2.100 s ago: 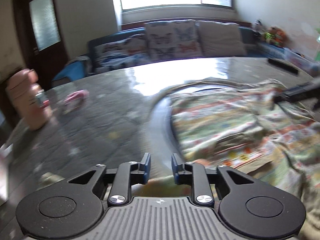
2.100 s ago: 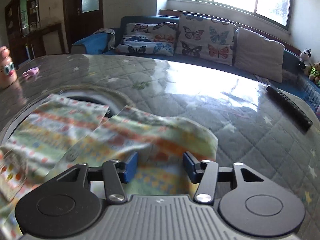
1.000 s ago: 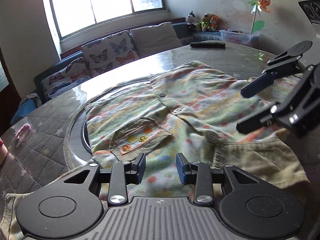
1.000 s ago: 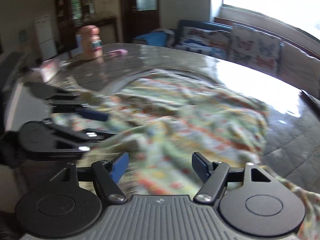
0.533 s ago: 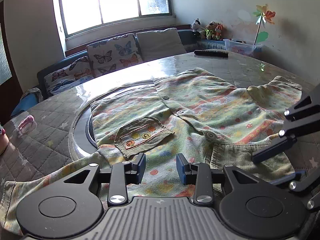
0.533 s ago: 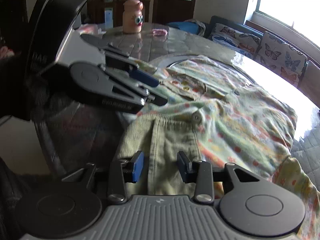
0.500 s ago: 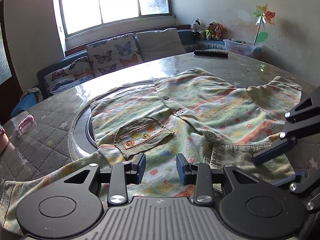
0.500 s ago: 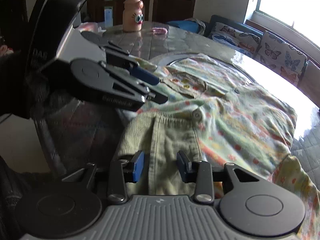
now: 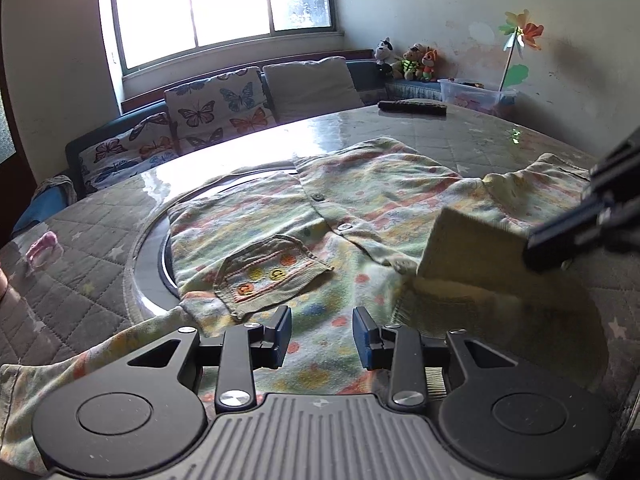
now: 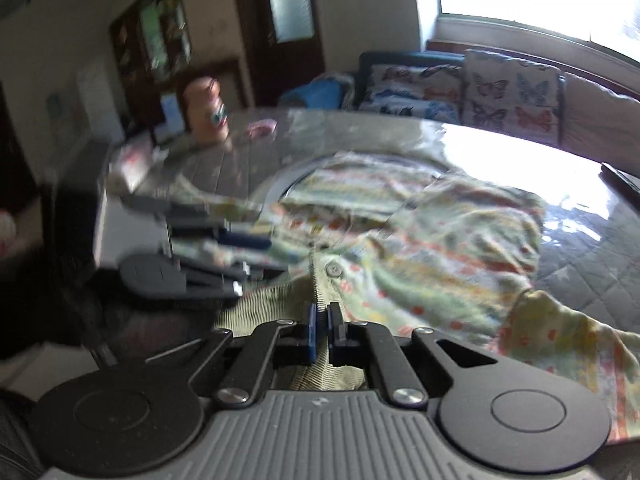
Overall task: Fold clothes
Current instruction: 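Grasp the corduroy collar with the right gripper and pull it toward the left gripper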
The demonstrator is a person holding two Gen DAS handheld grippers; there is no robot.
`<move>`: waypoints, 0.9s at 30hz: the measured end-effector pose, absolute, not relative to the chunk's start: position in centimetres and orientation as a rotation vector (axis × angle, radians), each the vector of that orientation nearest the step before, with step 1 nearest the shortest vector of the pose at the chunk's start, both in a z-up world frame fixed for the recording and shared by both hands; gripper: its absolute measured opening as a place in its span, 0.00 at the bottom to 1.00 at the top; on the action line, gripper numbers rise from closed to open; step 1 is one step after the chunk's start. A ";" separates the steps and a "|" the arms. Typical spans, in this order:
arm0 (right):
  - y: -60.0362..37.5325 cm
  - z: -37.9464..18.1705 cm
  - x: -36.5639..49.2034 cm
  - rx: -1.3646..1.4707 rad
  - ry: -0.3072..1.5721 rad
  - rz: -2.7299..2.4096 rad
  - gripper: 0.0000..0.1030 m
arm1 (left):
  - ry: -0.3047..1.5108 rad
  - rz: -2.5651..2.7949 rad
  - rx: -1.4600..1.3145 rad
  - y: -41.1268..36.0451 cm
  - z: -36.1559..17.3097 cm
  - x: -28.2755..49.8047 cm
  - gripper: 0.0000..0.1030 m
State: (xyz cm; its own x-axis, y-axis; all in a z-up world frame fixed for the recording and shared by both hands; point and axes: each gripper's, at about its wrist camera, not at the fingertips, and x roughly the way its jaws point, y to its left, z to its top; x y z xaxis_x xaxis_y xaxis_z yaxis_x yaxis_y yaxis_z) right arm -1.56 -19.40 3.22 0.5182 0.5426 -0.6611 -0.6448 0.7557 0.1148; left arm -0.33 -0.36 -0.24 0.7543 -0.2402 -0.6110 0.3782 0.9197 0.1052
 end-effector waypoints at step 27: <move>-18.2 3.8 -2.9 -0.170 0.735 0.834 0.11 | 0.584 -0.457 0.320 -3.5 -1.2 -3.7 0.45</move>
